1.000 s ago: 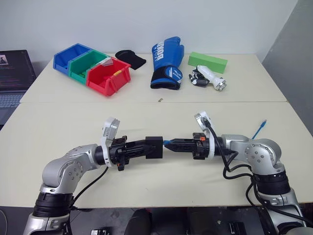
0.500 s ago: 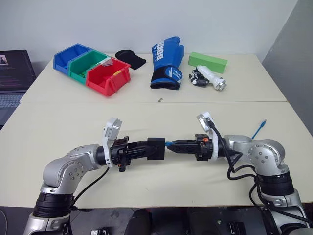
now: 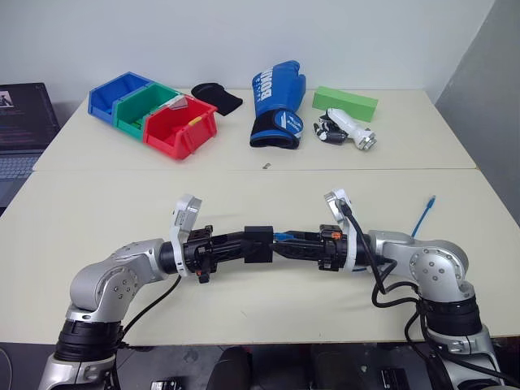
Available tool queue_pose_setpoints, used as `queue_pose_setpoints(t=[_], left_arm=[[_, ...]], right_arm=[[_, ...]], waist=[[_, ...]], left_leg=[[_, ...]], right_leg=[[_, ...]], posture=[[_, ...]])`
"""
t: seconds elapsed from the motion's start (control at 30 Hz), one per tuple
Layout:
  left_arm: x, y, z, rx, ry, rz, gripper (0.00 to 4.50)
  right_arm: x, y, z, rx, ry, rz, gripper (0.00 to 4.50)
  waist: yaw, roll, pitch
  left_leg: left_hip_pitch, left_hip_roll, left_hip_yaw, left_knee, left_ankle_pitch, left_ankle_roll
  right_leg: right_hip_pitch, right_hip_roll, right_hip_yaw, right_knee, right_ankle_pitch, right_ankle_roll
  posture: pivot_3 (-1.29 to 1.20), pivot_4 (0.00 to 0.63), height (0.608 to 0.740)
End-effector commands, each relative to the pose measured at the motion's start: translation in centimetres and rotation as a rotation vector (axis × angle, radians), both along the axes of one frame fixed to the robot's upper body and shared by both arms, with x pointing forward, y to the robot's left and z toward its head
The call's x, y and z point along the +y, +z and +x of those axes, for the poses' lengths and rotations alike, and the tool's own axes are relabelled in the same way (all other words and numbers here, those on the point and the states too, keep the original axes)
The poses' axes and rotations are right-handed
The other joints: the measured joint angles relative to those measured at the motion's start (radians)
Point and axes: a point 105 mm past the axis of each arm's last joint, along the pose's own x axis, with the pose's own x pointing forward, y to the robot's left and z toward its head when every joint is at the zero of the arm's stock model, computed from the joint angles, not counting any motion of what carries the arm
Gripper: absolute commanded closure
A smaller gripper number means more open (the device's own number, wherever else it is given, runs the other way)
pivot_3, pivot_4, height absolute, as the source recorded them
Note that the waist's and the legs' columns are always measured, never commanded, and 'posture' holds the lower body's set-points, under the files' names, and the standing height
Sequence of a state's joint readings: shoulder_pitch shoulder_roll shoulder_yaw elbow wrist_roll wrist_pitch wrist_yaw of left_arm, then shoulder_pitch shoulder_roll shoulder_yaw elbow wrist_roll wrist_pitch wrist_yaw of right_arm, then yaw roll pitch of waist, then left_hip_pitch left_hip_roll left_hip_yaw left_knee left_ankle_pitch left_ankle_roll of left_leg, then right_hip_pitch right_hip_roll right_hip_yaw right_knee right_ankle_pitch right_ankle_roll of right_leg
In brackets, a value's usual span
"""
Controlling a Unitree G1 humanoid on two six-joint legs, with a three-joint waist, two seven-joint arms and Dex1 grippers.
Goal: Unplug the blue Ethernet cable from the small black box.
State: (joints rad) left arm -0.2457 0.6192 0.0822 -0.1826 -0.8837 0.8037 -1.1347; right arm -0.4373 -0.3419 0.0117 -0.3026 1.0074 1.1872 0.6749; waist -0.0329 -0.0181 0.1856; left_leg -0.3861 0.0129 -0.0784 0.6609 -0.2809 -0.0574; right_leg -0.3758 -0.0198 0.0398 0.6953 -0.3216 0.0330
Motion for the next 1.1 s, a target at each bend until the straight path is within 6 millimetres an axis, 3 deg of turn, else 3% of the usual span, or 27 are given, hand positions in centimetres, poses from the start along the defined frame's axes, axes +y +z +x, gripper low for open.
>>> queue_pose_setpoints(t=[0.03, 0.57, 0.9, 1.1], left_arm=[[0.01, 0.75, -0.20, -0.030, -0.007, -0.013, 3.73], [0.11, 0.60, -0.20, -0.031, -0.002, -0.014, 3.73], [-0.01, 0.30, -0.22, -0.026, -0.012, -0.011, 3.73], [0.20, 0.17, -0.22, -0.023, -0.010, -0.005, 3.73]], right_arm=[[-0.06, 1.04, -0.46, -0.008, 0.025, 0.063, 2.48], [-0.52, 1.03, -0.15, -0.013, 0.022, 0.049, 2.48], [-0.19, 1.10, -0.35, -0.028, 0.035, 0.043, 4.42], [-0.40, 1.26, -0.59, -0.016, 0.052, 0.051, 4.44]], waist=[[0.000, 0.000, 0.000], [0.000, 0.000, 0.000], [0.000, 0.000, 0.000], [0.000, 0.000, 0.000]], left_leg=[[0.000, 0.000, 0.000, 0.000, 0.000, 0.000], [0.000, 0.000, 0.000, 0.000, 0.000, 0.000], [0.000, 0.000, 0.000, 0.000, 0.000, 0.000], [0.000, 0.000, 0.000, 0.000, 0.000, 0.000]], right_leg=[[0.000, 0.000, 0.000, 0.000, 0.000, 0.000], [0.000, 0.000, 0.000, 0.000, 0.000, 0.000], [0.000, 0.000, 0.000, -0.001, 0.000, 0.000], [0.000, 0.000, 0.000, -0.001, 0.000, 0.000]], posture=[[0.00, 0.150, 0.740], [0.00, 0.150, 0.740], [0.00, 0.150, 0.740], [0.00, 0.150, 0.740]])
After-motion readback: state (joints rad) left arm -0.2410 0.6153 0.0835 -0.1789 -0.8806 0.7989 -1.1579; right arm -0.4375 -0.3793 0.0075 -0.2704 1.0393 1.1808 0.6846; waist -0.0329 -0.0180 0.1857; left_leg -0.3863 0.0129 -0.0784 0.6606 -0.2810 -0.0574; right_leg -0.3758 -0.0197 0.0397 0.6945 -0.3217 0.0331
